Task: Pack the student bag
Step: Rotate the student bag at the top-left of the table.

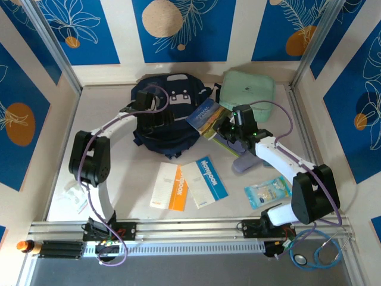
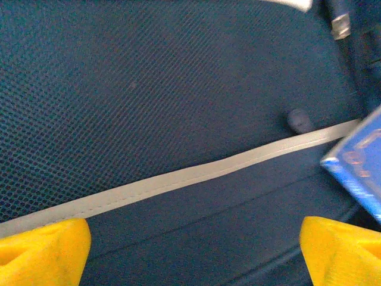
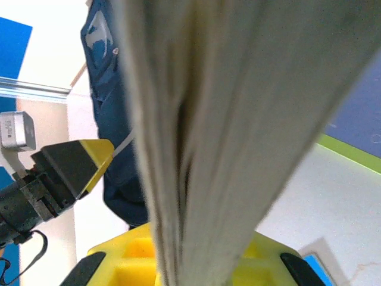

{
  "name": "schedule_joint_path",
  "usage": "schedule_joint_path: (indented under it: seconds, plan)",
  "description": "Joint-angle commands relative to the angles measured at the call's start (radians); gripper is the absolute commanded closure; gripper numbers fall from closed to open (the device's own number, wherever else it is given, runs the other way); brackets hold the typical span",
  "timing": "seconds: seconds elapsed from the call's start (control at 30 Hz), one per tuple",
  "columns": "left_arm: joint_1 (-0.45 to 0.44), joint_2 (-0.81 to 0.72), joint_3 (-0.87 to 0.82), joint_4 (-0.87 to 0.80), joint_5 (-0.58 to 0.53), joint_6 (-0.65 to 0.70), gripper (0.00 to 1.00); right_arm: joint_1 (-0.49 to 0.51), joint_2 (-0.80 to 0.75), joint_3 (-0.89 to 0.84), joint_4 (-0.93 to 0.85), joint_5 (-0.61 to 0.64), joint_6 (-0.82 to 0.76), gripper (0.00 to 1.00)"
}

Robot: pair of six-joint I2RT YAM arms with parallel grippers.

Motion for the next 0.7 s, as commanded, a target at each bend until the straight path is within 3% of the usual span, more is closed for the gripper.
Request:
schedule_joint_path:
  seconds: [0.0, 0.33, 0.53, 0.6, 0.63, 0.67]
  plan:
    - [0.004, 0.037, 0.01, -0.131, -0.022, 0.075, 0.11, -0.006, 0.025, 0.064, -0.06, 0.027, -0.079, 1.0]
    - [-0.013, -0.121, -0.265, -0.126, -0.032, 0.08, 0.15, -0.007, 0.191, 0.154, -0.047, -0.121, -0.171, 1.0]
    - [-0.027, -0.199, -0.258, -0.176, -0.062, 0.117, 0.16, -0.02, 0.219, 0.235, -0.059, -0.195, -0.228, 1.0]
    - [-0.035, -0.212, -0.202, -0.212, -0.068, 0.185, 0.12, -0.028, 0.19, 0.242, -0.053, -0.208, -0.232, 1.0]
    - [-0.042, -0.214, -0.167, -0.234, -0.073, 0.229, 0.03, -0.036, 0.168, 0.242, -0.048, -0.215, -0.233, 1.0]
    - [-0.051, -0.214, -0.137, -0.253, -0.087, 0.268, 0.0, -0.041, 0.149, 0.241, -0.045, -0.218, -0.232, 1.0]
